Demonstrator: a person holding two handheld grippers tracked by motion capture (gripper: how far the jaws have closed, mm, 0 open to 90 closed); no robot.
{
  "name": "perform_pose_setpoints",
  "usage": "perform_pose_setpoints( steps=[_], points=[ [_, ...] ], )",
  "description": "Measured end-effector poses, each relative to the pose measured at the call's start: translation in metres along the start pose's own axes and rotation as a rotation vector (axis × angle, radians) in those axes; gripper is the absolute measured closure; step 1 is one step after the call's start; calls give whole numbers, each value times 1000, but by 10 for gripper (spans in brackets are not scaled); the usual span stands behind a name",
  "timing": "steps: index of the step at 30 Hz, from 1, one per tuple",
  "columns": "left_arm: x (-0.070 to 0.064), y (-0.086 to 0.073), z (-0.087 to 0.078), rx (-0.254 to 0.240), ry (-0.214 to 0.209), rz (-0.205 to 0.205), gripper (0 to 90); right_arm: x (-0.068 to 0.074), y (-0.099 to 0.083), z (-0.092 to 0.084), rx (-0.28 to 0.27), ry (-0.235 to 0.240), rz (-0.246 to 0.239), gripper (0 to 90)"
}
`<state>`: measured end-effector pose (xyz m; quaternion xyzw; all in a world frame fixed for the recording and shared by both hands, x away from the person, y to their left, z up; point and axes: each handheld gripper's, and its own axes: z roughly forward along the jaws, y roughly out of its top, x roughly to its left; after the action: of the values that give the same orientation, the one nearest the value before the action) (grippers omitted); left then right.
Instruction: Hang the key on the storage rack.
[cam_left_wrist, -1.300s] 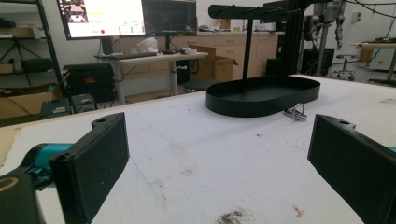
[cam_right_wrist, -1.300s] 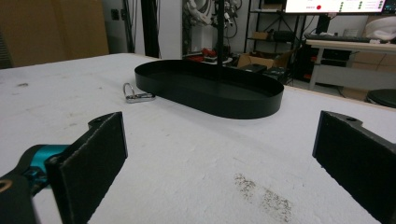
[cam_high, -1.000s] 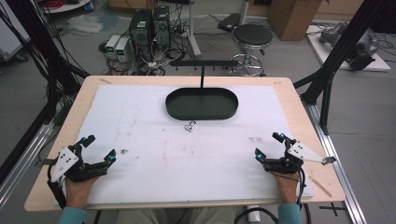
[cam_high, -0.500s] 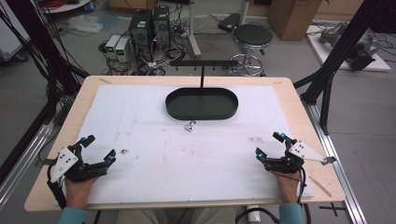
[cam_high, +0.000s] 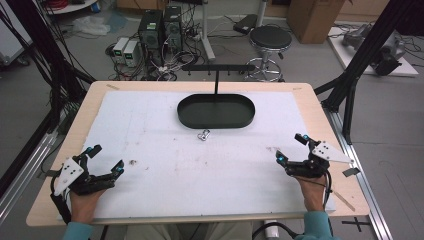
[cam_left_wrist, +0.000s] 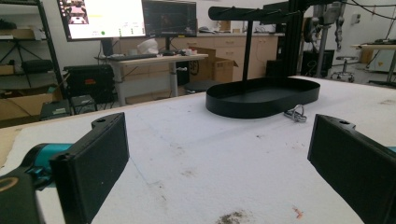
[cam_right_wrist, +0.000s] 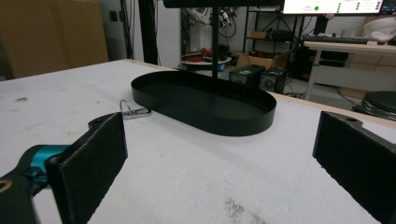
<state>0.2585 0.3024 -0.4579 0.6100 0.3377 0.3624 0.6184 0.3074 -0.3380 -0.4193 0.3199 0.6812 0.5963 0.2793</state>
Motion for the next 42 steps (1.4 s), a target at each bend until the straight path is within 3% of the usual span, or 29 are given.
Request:
perform_pose_setpoints(
  steps=[9, 16, 24, 35, 42],
  points=[
    [0, 0, 0, 0, -2, 1, 57, -1, 36, 20, 52, 57, -63, 22],
    [0, 0, 0, 2, -2, 1, 58, 1, 61, 47, 113, 108, -95, 23],
    [0, 0, 0, 3, -1, 0, 57, 0, 74, 73, 155, 177, -80, 23],
    [0, 0, 0, 1, 0, 2, 58, 10, 89, 110, 255, 255, -138, 23],
    [0, 0, 0, 3, -1, 3, 57, 21, 93, 138, 340, 341, -174, 23]
  ],
)
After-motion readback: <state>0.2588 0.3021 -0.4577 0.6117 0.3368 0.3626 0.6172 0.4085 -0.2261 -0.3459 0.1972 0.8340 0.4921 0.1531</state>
